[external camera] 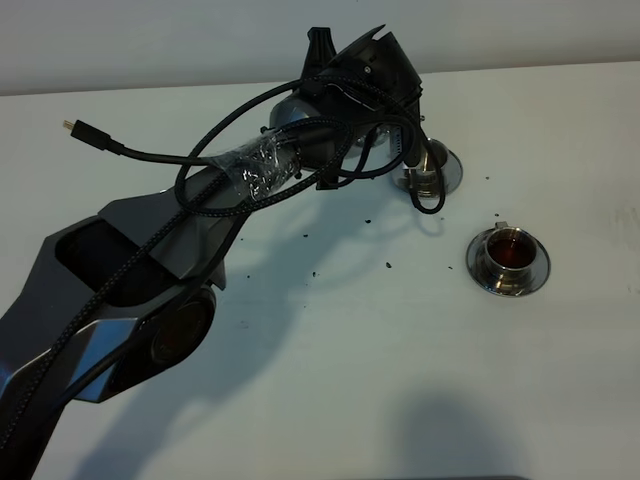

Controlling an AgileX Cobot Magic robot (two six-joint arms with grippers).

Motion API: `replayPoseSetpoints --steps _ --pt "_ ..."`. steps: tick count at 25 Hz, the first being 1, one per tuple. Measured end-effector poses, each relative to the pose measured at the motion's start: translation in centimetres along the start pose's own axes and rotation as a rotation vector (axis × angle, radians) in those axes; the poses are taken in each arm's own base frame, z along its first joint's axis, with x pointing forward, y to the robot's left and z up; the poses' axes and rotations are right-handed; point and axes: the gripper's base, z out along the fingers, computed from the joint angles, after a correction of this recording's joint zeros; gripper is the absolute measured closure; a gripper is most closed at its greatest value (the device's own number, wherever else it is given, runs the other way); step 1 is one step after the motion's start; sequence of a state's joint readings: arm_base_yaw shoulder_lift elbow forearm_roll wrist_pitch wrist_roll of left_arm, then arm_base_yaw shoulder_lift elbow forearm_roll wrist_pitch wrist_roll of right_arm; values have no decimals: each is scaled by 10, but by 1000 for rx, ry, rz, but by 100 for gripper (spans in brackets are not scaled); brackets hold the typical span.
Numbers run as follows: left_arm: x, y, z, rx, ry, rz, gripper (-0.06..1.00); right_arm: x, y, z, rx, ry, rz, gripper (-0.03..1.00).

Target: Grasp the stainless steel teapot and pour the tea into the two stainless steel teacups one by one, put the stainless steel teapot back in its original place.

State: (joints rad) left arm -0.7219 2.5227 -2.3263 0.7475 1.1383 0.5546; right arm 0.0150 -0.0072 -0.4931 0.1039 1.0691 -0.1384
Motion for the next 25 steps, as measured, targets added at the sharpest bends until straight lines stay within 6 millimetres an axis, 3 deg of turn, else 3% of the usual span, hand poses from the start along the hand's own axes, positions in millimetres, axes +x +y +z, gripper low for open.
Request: replayPoseSetpoints --steps 8,25 --pt "-6 2 -1 -33 -60 -80 72 0 0 0 0 0 0 73" --pt "-4 1 -1 -18 -32 -50 72 0 0 0 0 0 0 73"
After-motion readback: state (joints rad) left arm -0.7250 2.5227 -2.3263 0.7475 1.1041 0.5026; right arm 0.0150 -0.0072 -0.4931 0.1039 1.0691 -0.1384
